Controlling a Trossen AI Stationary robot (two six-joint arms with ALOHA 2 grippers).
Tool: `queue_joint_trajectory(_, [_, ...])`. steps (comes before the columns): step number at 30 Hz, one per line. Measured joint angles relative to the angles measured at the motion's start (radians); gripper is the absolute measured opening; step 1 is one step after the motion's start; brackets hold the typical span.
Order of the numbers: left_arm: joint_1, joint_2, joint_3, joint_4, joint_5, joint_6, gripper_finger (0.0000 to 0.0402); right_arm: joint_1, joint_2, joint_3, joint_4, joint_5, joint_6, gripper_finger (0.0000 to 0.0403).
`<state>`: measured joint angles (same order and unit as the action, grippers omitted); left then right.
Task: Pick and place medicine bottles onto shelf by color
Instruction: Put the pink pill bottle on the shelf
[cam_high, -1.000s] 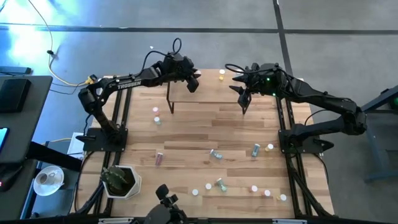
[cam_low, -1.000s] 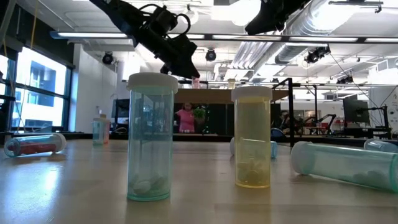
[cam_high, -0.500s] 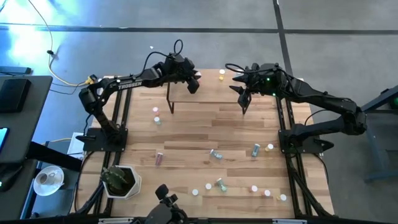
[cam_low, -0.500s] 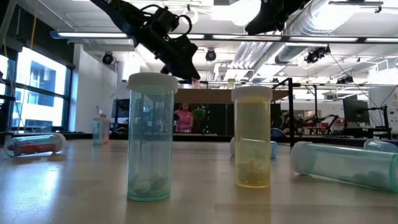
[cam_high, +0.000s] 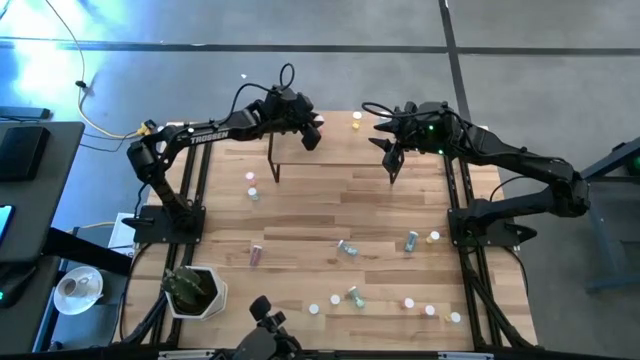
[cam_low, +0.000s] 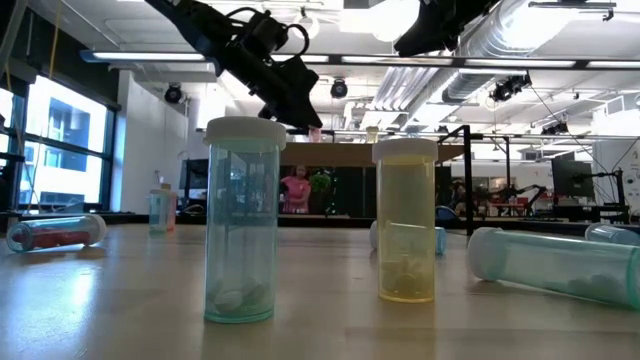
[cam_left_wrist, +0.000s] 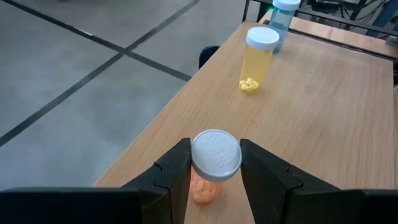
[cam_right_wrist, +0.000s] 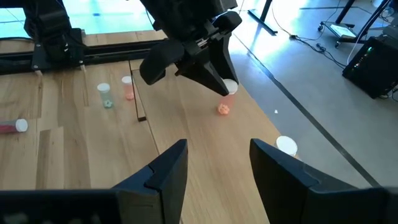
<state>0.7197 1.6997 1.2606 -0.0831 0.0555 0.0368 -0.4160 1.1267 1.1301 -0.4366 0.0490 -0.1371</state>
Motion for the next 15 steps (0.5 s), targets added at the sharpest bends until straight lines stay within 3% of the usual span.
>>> queue_joint_trajectory(15, [0.0,0.001,0.0,0.014,-0.019,0.0,0.0153,0.0,0.0,0.0,0.0,0.0,-0.001,0.0165])
